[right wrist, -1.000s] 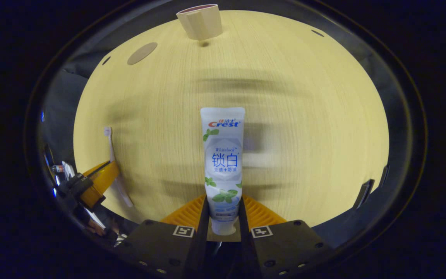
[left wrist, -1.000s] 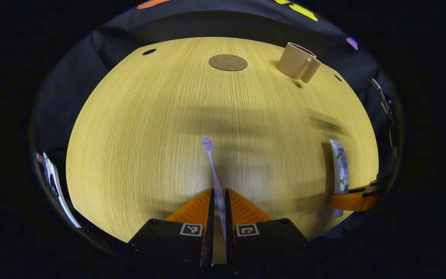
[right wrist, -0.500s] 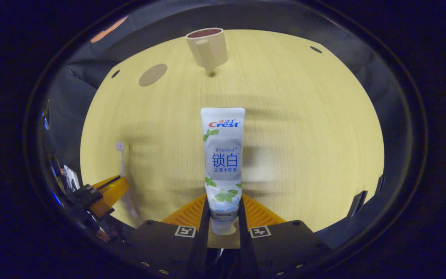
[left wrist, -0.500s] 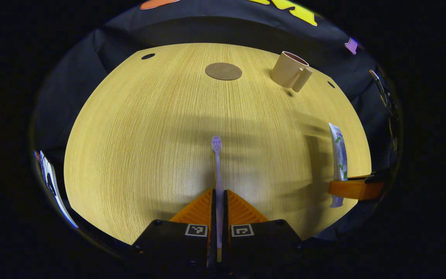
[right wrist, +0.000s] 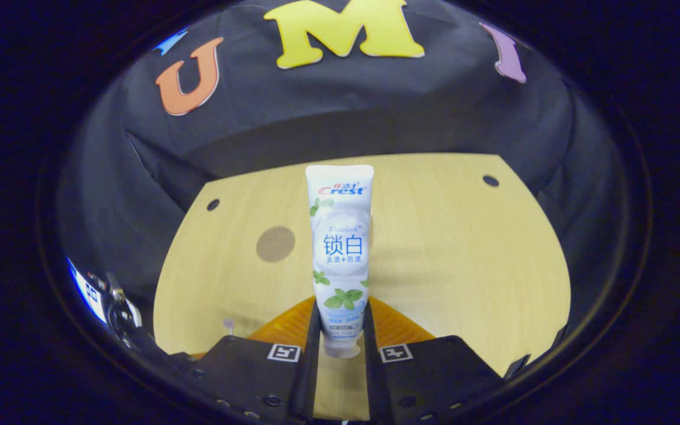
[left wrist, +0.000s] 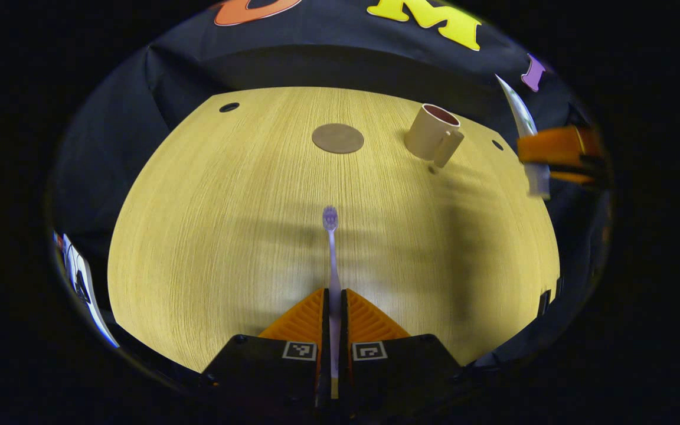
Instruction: Put the toothbrush and toothpaste on the desktop into the cup, then pick up the cup and place it on the coaster on the desktop.
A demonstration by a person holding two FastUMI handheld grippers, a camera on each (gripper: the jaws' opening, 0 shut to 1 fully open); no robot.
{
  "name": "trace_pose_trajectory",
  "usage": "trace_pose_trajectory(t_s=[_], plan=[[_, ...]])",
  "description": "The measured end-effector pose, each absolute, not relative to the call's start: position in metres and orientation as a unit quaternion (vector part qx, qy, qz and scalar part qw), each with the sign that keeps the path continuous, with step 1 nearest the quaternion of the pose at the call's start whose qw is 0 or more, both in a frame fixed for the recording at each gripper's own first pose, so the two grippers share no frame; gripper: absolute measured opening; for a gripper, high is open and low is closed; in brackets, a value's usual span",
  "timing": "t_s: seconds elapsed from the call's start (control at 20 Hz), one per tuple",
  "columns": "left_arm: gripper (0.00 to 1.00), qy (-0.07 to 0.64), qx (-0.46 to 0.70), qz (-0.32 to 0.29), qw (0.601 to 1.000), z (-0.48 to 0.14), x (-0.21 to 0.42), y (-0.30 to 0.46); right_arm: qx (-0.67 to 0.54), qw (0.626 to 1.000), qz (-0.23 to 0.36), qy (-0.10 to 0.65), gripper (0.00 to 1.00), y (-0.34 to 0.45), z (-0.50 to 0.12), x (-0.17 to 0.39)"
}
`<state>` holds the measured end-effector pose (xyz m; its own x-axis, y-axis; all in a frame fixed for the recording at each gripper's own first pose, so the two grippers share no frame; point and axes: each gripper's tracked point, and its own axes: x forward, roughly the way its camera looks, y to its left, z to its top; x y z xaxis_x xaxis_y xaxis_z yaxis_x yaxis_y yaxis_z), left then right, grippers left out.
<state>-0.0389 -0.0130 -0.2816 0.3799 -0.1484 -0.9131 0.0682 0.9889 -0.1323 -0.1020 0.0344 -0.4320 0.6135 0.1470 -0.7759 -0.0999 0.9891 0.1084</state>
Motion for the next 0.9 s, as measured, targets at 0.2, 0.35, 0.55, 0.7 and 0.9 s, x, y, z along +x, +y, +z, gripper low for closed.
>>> trace_pose_trajectory(t_s=[0.2,0.35,0.55,0.7,0.9], plan=[[0.08,0.542,-0.029,-0.056,0.838,-0.253,-0.007,-0.022,0.001,0.924,0.072,0.377,0.34,0.034,-0.435,-0.099],[0.08,0.537,-0.034,-0.051,0.841,-0.234,0.015,-0.033,-0.017,0.939,0.069,0.336,0.33,0.031,-0.438,-0.095],[0.08,0.525,-0.041,-0.038,0.849,-0.241,0.025,-0.027,-0.030,0.956,0.059,0.285,0.33,0.030,-0.450,-0.090],[0.08,0.519,-0.041,-0.029,0.853,-0.236,0.028,-0.022,-0.025,0.958,0.064,0.277,0.33,0.031,-0.441,-0.091],[0.08,0.516,-0.039,-0.024,0.855,-0.230,0.033,-0.018,-0.032,0.959,0.064,0.273,0.34,0.031,-0.447,-0.090]])
